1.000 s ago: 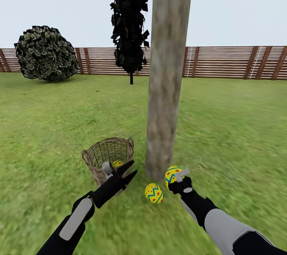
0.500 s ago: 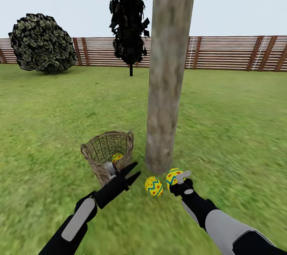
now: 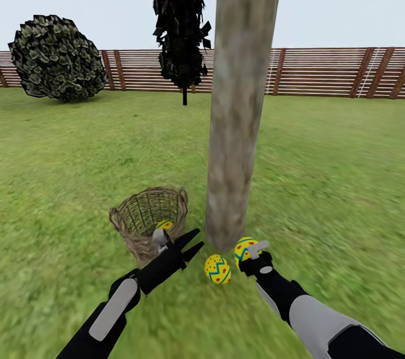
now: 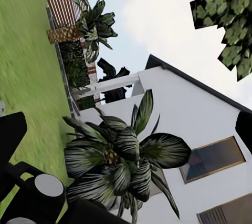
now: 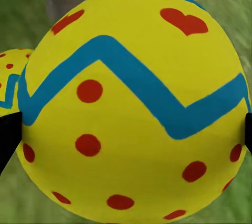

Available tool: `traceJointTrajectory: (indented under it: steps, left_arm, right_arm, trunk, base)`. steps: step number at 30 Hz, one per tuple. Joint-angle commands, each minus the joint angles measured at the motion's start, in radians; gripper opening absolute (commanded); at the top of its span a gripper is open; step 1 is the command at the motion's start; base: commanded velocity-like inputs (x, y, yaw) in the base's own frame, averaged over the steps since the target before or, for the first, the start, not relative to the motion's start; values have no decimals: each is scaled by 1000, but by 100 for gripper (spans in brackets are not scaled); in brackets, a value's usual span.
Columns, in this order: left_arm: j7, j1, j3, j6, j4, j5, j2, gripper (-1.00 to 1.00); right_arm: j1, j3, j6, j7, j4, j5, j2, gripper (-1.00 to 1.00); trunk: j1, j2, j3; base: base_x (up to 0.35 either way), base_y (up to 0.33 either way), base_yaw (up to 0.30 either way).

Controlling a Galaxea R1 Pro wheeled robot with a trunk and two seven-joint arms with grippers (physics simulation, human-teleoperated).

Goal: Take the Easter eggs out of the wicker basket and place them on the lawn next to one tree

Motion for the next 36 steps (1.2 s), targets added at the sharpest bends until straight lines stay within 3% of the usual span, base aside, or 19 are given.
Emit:
traceJointTrajectory:
  steps: [1,15,20,24,30,33,36]
  left_arm:
    - [1,-1,-2,7,0,10,1,100]
    - [-1,-1,-15,6,0,10,2,100]
    - [0,-1,-17,6,0,10,1,100]
    - [0,-1,-17,6,0,10,1,100]
    - [0,-1,-17,6,0,10,1,100]
    - [0,-1,-17,6,-1,11,1,100]
    - [0,-1,-17,6,3,11,1,100]
  right_arm:
    - [0,9,5,-7,-2,-10,0,-100]
    - [0,9,5,-7,-2,-10,0,-100]
    - [0,8,3,-7,-3,-8,-1,-100]
    - [0,2,-76,-14,-2,-12,-2,-100]
    - [0,2,-81,-67,-5,-10,7,-100]
    - [0,6,-79,-168,-4,-6,9,-100]
    - [0,7,-77,-193,-3,-4,9,-100]
  trunk:
    - [0,0,-1]
    - [2,-1,-13]
    - [4,-2,-32]
    - [6,-3,-47]
    - [6,-3,-51]
    - [6,-3,-51]
    - [6,-3,-51]
  base:
    - [324,0,0]
    - [20,0,0]
    - [0,0,0]
    - [0,0,0]
    - [0,-23,0]
    - [0,-296,112]
    - [0,-335,277]
